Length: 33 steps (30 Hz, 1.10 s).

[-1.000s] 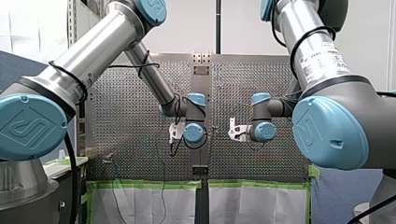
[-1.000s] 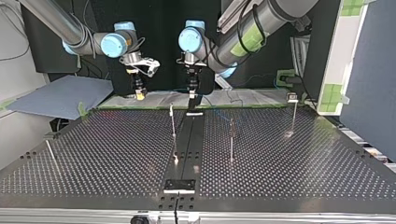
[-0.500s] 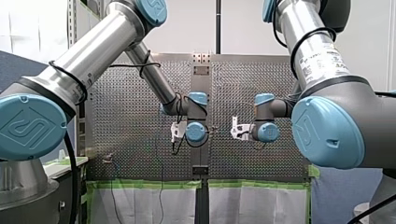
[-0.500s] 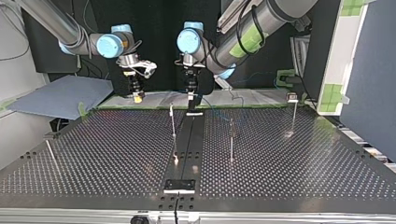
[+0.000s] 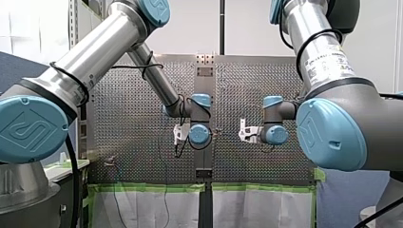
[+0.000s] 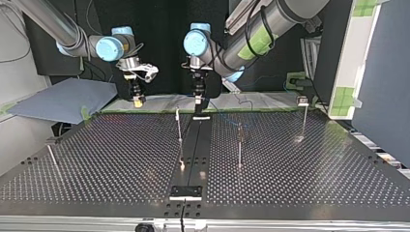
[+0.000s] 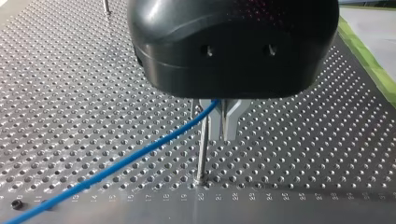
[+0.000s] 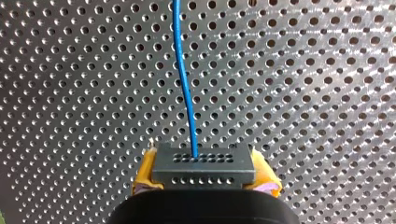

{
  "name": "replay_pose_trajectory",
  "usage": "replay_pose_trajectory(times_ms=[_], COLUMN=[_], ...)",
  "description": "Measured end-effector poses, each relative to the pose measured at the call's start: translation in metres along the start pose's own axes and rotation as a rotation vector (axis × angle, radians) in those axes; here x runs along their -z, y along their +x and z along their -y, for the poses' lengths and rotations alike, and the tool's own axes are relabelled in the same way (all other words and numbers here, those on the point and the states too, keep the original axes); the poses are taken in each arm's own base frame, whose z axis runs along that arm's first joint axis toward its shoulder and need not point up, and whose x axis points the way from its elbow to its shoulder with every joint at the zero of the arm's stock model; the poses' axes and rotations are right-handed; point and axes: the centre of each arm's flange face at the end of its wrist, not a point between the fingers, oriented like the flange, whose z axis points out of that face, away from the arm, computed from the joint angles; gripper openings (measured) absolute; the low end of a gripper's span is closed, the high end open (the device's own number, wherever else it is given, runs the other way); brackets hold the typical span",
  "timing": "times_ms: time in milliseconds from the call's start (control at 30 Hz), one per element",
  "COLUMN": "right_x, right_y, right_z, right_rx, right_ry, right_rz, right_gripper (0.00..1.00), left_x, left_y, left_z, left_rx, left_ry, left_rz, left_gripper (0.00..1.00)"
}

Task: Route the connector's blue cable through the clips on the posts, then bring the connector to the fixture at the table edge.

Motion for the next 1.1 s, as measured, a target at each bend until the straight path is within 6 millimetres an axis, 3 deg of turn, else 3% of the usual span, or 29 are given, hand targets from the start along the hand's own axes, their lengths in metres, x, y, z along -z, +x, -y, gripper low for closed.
replay_pose_trajectory(times_ms=[1100], right_x=[-0.008], right_y=[0.006], right_z=[-0.027], right_rx=[-0.009], right_ry=[0.023], right_rz=[-0.048], right_gripper=[0.0], left_x=[-0.008], left_y=[0.0], left_z=[0.0], left_rx=[0.033], left_ry=[0.054], left_rz=[0.005], left_gripper=[0.07])
